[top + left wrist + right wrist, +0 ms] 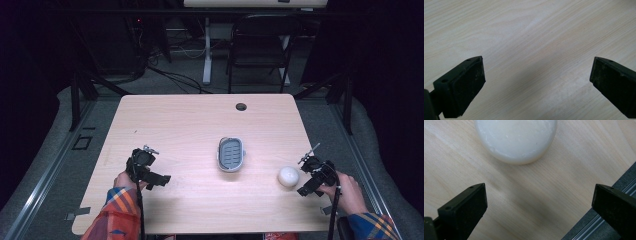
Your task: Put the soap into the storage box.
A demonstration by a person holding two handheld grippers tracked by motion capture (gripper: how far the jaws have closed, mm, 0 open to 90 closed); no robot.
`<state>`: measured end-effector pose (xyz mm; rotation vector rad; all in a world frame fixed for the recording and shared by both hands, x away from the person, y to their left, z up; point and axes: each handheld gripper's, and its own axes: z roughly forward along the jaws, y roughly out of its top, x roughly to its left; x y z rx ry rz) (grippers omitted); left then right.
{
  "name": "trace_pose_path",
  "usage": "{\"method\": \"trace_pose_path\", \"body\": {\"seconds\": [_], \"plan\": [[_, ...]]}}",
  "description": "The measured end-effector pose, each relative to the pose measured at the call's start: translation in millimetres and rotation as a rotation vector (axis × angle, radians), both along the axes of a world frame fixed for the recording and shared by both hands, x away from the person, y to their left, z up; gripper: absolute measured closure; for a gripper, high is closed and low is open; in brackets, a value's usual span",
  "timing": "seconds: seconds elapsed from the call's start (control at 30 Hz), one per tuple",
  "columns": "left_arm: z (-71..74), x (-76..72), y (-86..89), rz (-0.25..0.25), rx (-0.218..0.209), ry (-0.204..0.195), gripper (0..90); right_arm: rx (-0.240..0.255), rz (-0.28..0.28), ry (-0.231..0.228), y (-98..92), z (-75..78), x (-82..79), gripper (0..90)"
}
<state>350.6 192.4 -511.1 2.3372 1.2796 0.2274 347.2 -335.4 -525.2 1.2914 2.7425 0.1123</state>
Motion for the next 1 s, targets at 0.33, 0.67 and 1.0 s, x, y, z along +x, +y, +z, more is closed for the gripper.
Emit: {"method": "trace_pose_path", "body": {"seconds": [0.33, 0.67, 1.0], "plan": [[0.4, 0.0, -0.7, -0.004, -0.002, 0.002, 0.0, 0.034, -0.019, -0.024, 1.8, -3.8, -2.7, 0.0], [0.2, 0.3, -1.3, -0.007, -0.006, 0.006, 0.0, -0.006, 0.015, -0.008, 4.0, 0.8, 0.8, 0.0], [0.0, 0.3, -1.4, -0.008, -0.008, 0.007, 0.0, -0.034, 0.034, 0.015, 10.1, 6.6, 6.1, 0.0]]}}
